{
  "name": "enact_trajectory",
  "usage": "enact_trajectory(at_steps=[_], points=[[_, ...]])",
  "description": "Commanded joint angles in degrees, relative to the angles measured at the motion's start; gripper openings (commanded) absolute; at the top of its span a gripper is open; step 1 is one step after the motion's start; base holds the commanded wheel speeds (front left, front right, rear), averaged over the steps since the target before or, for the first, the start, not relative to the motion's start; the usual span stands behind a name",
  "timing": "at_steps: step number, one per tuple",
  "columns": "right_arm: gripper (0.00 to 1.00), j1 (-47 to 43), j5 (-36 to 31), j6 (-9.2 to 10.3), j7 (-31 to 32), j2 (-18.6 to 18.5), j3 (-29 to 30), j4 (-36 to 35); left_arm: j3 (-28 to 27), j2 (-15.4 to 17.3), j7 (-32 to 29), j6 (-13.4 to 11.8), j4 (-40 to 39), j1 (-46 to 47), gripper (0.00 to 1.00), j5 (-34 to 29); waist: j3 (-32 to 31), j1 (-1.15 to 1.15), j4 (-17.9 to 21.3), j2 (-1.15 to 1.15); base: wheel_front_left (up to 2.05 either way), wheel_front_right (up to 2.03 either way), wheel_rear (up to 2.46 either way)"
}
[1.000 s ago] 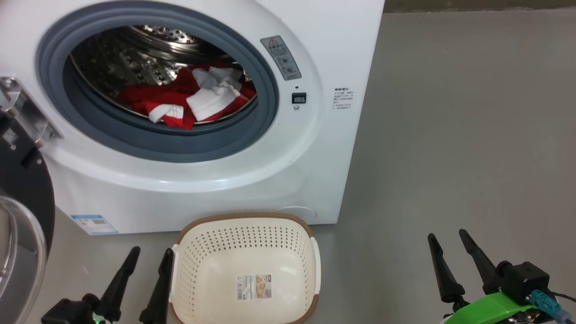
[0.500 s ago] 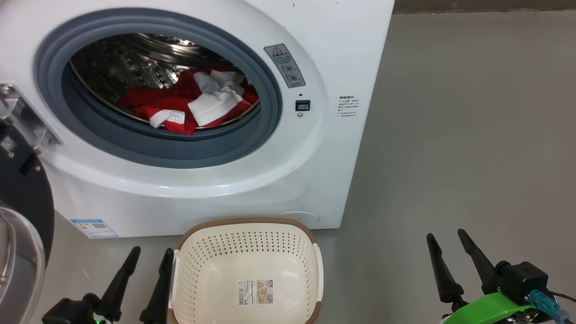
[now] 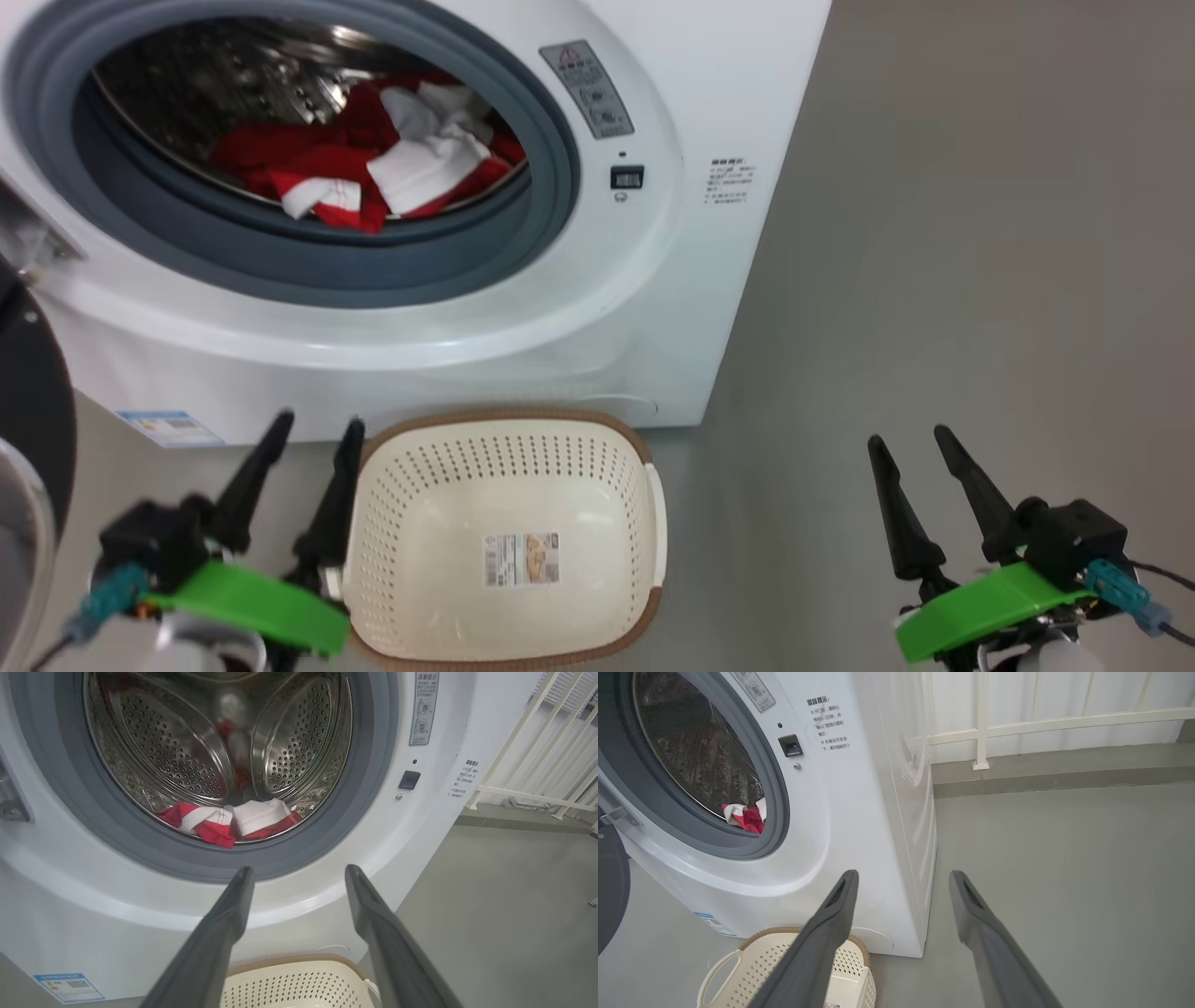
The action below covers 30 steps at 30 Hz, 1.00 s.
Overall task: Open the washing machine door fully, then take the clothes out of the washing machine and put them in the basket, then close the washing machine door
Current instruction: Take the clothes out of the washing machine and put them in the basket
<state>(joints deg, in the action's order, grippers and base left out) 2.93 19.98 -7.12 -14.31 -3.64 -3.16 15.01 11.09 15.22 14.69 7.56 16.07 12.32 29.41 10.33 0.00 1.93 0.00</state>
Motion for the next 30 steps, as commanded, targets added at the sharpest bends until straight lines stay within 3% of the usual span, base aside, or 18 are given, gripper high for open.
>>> enact_trajectory(at_steps=[1,15,30], points=[[1.0,2.2,-1.06,-0.36,-0.69,-0.08,-1.47,-1.58,-1.36,2.1,0.3,-0.08,-0.05,4.21,1.0,0.19,3.71,0.0,0.94,0.0,0.0,0.0,0.0],[1.0,8.71,0.28,-0.36,-0.69,0.74,-2.55,-3.17,3.13,6.26,-3.3,-0.5,23.54,34.48,1.0,1.22,15.74,0.0,3.76,0.0,0.0,0.0,0.0],[1.0,12.92,1.63,-0.36,-0.69,0.76,-3.82,-4.13,6.26,4.53,-5.59,-0.27,42.9,54.47,1.0,0.02,21.66,0.0,5.44,0.0,0.0,0.0,0.0]])
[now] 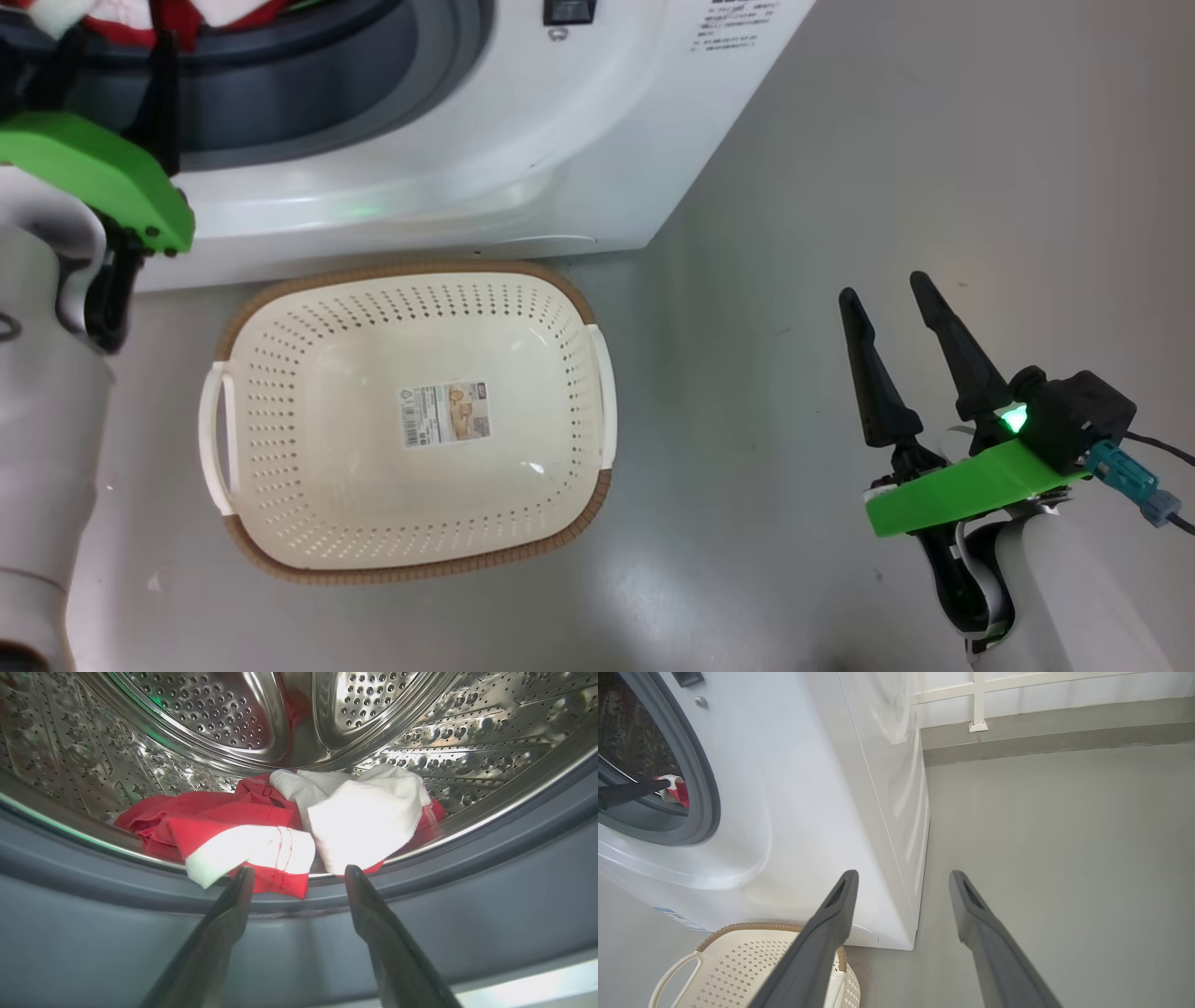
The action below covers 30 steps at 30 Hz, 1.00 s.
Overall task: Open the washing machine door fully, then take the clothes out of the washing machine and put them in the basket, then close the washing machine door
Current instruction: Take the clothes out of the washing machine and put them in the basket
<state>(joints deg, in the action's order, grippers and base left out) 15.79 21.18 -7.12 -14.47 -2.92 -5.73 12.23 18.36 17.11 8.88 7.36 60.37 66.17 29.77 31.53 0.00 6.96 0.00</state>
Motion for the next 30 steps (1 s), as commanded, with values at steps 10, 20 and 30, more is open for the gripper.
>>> enact_trajectory(at_steps=[10,20,30], points=[[1.0,2.11,1.33,-0.36,-0.52,0.04,-3.08,-1.64,-0.43,2.84,0.91,-0.84,7.5,7.44,1.0,-0.57,3.19,0.0,2.05,0.0,0.0,0.0,0.0],[1.0,2.94,1.92,-0.36,-0.52,0.04,-4.37,-2.04,-0.62,4.39,1.95,-3.63,11.61,10.64,1.0,-0.37,4.51,0.0,3.46,0.0,0.0,0.0,0.0],[1.0,3.02,2.06,-0.36,-0.52,0.04,-4.25,-1.99,-0.56,4.44,3.78,-3.66,12.68,10.22,0.0,0.32,4.12,0.0,3.18,0.0,0.0,0.0,0.0]])
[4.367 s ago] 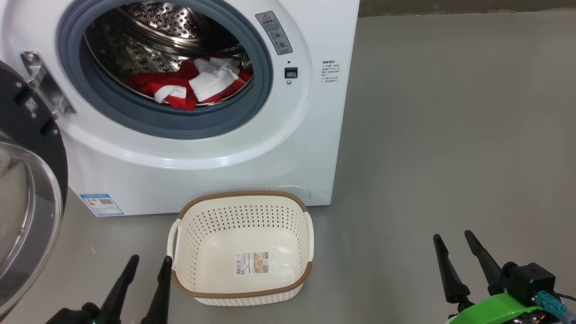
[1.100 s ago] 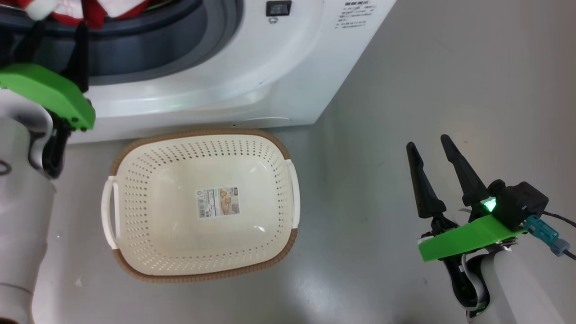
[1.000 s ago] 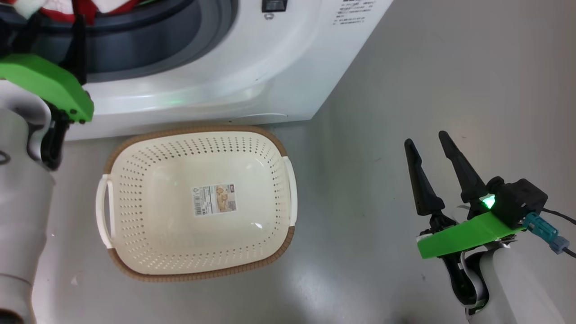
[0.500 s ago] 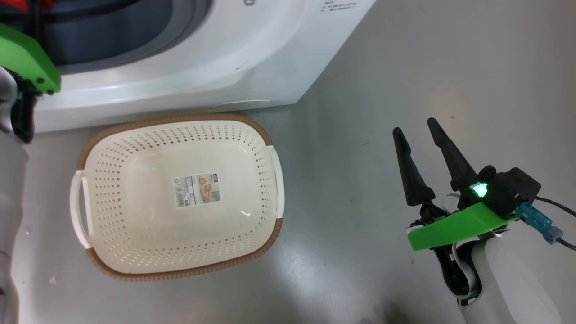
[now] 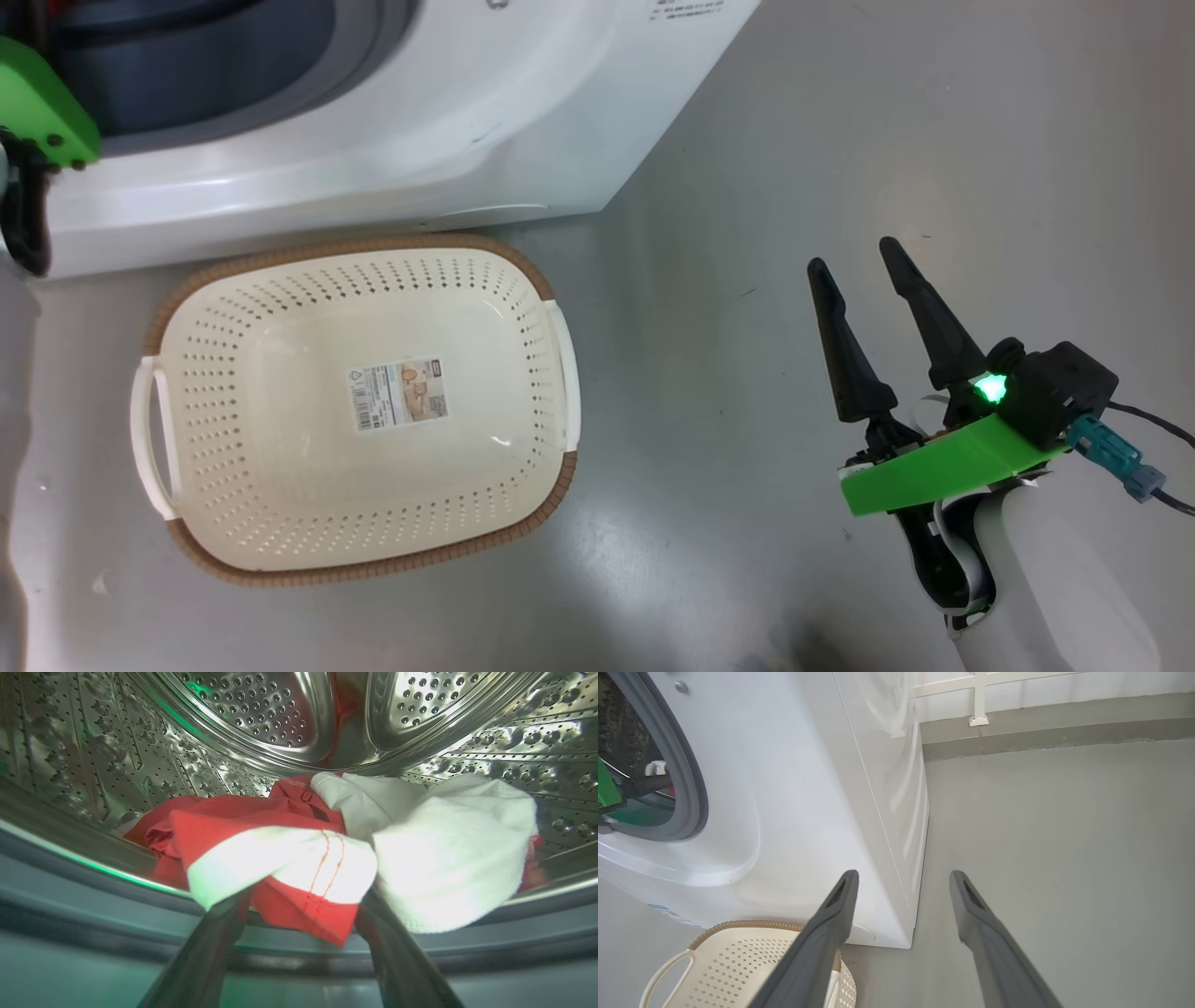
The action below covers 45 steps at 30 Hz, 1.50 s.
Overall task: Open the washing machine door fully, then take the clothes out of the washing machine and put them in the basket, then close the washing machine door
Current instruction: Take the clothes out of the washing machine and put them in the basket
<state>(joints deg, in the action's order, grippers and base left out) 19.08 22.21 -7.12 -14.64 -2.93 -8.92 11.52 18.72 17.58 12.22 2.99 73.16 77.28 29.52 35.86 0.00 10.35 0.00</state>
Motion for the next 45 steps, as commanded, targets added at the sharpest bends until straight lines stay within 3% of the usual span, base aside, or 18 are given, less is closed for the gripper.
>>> enact_trajectory(at_steps=[1,19,45], points=[[1.0,-0.25,0.98,-0.36,-0.36,0.05,-1.03,-1.23,-0.95,3.81,0.63,0.88,-0.07,-1.06,0.0,0.75,-0.34,0.0,-0.35,0.0,0.0,0.0,0.0],[1.0,-0.5,-0.41,-0.36,-0.36,0.05,-0.82,-0.23,-1.41,-0.24,2.73,3.45,-2.77,-4.53,0.0,2.45,-3.65,0.0,-2.99,0.0,0.0,0.0,0.0],[1.0,-3.95,-1.78,-0.36,-0.36,0.05,1.89,0.43,-14.61,-5.28,2.77,4.46,-38.67,-28.78,0.0,-5.38,-9.66,0.0,-6.49,0.0,0.0,0.0,0.0]])
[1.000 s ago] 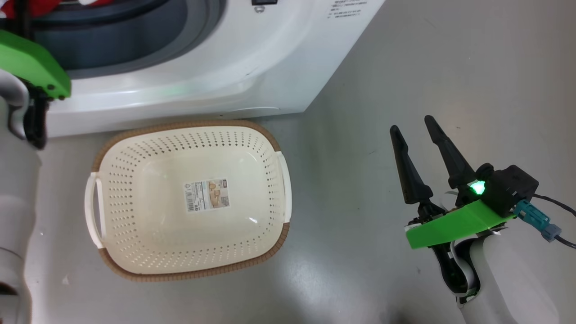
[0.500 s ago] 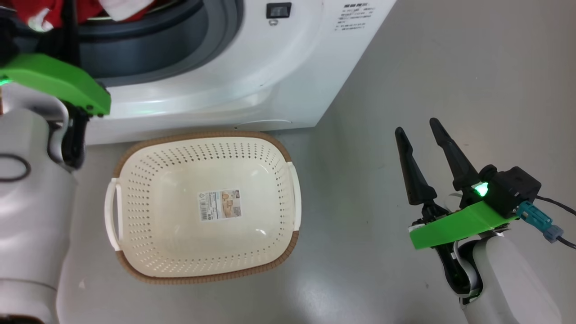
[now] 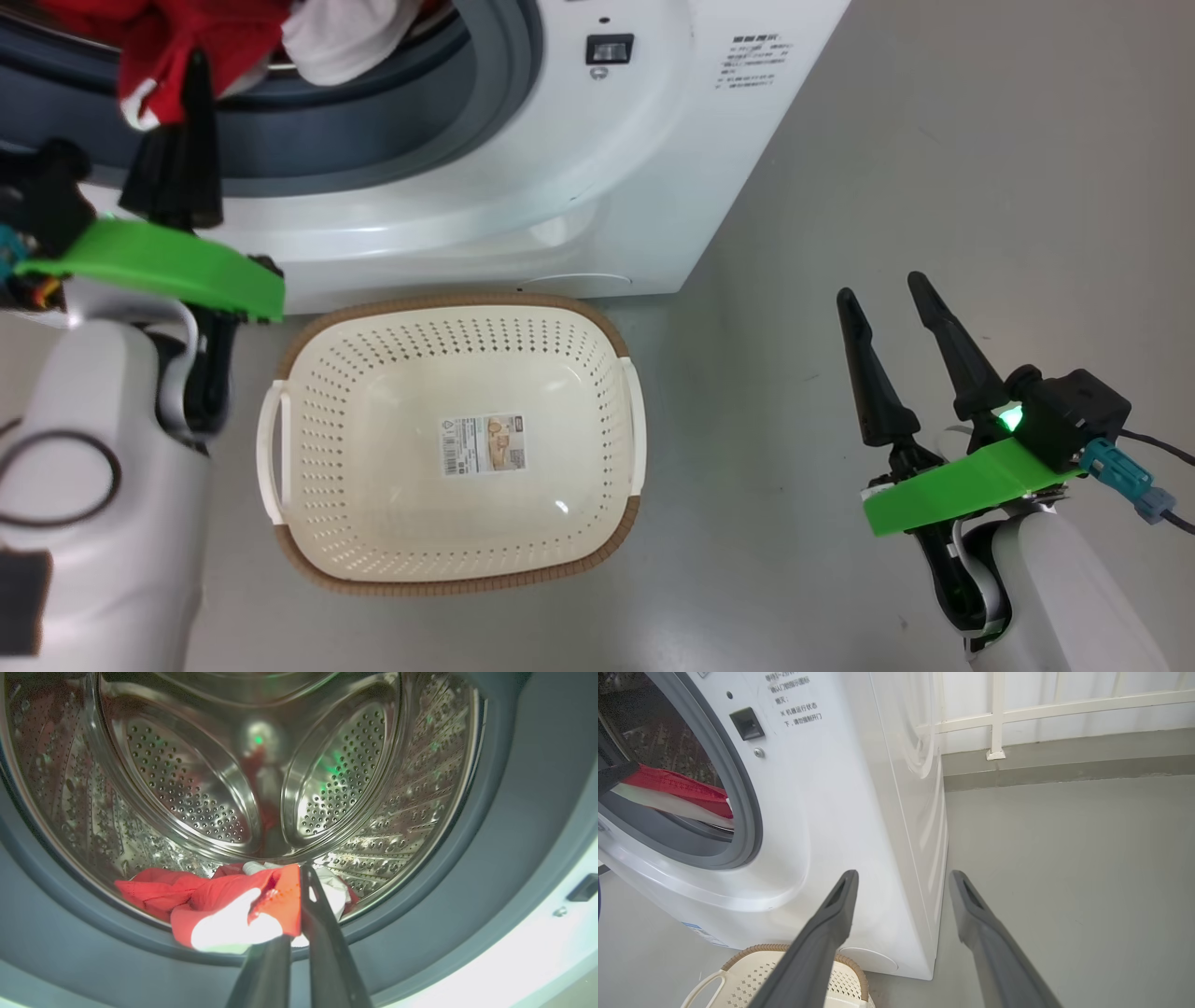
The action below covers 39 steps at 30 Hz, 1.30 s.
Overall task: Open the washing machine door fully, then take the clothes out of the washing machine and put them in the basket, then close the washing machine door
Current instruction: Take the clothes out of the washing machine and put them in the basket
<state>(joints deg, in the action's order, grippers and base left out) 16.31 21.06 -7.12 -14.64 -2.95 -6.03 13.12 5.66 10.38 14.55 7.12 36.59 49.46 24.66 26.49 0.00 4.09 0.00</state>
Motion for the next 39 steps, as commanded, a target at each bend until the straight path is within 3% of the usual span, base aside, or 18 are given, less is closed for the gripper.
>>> enact_trajectory(at_steps=[1,18,39], points=[[1.0,-1.28,-0.69,-0.36,-0.36,0.07,-0.89,-1.19,-1.76,1.8,0.44,0.34,-3.67,-2.04,0.0,-0.62,-0.43,0.0,-0.33,0.0,0.0,0.0,0.0],[1.0,-2.58,-1.56,-0.36,-0.36,0.07,0.84,-1.63,-4.75,1.98,0.44,0.36,-29.48,-18.2,0.0,0.25,-1.44,0.0,-1.46,0.0,0.0,0.0,0.0],[1.0,-3.17,-2.19,-0.36,-0.36,0.07,0.77,-1.43,-7.77,-0.97,0.45,0.36,-56.87,-28.72,0.0,-1.02,-2.57,0.0,-1.93,0.0,0.0,0.0,0.0]])
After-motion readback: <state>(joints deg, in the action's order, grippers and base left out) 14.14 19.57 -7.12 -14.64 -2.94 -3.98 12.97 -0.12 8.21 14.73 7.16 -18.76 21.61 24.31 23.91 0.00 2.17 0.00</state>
